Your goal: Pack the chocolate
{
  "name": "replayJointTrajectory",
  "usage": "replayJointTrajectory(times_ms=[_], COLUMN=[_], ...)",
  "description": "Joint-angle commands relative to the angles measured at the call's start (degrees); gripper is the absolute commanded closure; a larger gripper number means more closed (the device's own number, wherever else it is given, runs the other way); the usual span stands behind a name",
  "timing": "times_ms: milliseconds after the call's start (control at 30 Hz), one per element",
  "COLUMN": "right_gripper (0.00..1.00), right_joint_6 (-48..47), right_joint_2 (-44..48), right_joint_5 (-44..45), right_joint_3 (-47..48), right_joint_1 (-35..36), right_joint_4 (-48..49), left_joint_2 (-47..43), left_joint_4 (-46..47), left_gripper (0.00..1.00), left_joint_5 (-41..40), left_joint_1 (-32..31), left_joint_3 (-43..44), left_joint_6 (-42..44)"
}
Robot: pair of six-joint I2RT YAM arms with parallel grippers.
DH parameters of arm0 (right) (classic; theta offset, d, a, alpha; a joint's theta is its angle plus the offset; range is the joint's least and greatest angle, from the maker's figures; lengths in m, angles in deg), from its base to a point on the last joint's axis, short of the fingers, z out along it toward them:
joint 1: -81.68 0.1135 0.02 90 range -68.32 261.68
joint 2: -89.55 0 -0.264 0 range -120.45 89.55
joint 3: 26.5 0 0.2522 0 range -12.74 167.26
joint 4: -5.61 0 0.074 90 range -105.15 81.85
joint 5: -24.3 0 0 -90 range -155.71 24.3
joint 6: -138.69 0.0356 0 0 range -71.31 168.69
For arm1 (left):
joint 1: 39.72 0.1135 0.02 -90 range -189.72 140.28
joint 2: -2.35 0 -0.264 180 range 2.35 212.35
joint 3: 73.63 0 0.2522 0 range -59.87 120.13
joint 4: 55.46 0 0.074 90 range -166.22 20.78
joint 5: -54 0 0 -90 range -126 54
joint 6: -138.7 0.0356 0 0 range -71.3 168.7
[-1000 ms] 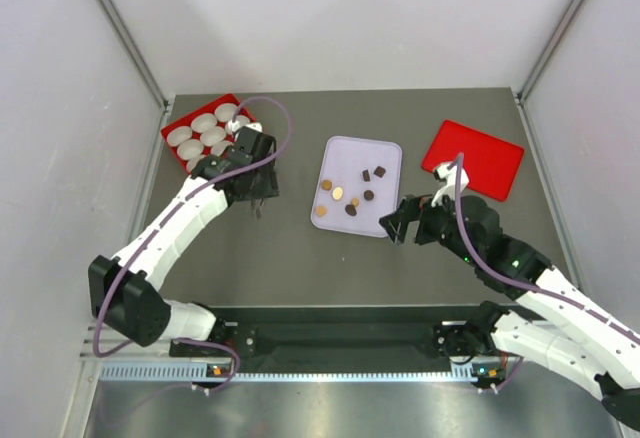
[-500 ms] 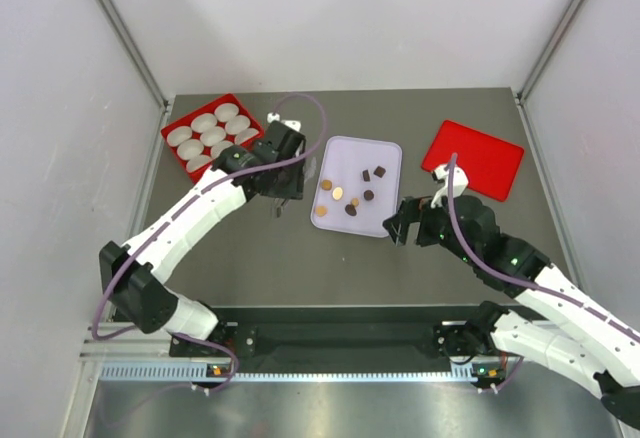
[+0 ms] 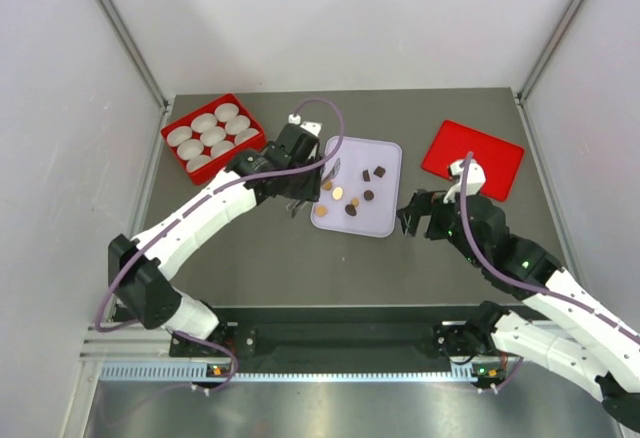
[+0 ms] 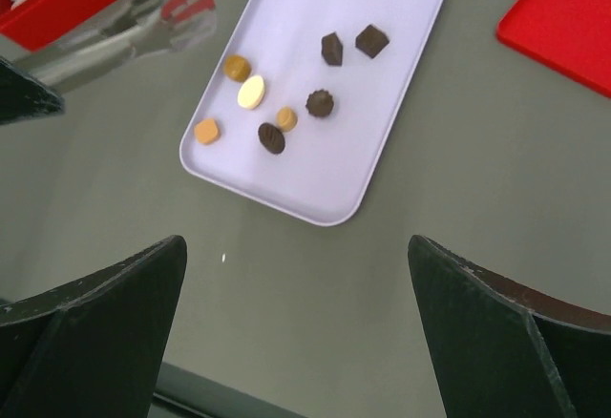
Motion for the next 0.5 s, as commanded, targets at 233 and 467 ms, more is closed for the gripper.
replayJointTrajectory(times_ms=[233, 467], right_gripper=[0.00, 0.00], right_joint_6=[-0.3, -1.2], right_joint_2=[1.7, 0.9], right_joint_5=[6.7, 7.3], right_joint_3=[3.1, 3.9], right_joint_1=[0.3, 0.2], right_joint_4=[0.3, 0.3], left_joint_2=[10.2, 17.0], left_joint_4=[13.1, 15.3], left_gripper=[0.53, 0.52], left_joint_5=[4.6, 4.2], left_joint_1=[-1.2, -2.4], left_joint_3=[3.7, 5.4], left_joint_6=[1.4, 0.8])
